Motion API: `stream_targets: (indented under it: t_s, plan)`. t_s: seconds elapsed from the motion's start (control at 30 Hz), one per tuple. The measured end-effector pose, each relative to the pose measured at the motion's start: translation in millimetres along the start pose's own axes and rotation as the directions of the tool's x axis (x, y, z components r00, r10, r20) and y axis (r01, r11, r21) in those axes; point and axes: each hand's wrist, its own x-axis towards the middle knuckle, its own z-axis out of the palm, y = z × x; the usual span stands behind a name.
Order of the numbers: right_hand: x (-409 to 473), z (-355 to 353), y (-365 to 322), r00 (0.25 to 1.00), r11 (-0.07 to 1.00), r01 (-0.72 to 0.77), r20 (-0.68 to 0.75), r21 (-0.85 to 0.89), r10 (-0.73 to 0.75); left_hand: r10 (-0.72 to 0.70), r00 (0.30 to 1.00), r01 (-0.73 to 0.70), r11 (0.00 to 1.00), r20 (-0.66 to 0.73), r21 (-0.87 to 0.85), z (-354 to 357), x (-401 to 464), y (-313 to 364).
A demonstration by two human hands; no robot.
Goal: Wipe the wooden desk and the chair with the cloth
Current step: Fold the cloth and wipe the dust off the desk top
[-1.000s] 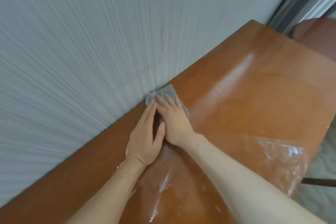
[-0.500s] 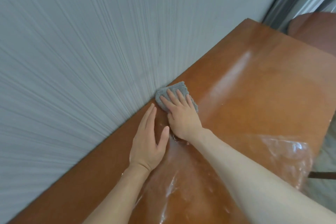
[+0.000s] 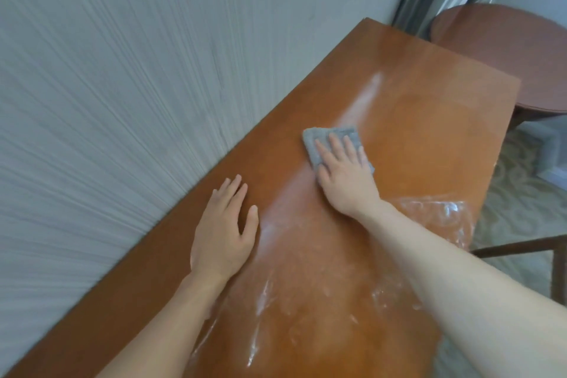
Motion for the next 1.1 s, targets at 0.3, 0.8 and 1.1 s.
stream_targets:
  t_s: [0.3,0.8,1.1]
  plan:
    - [-25,7,-56,0.999,0.999,-0.035,0.015,0.007,0.035,0.013,1.000,-0.014,1.000,0.015,0.013,4,4,-4]
    - [-74,-18,67,0.981,0.980,-0.194,0.002,-0.039,0.194,0.009,0.999,-0.013,0.997,0.043,0.082,4,2,-4]
    - [-82,-32,119,0.875,0.874,-0.485,-0.022,-0.042,0.484,0.013,0.998,-0.021,0.990,0.063,0.139,5,3,0]
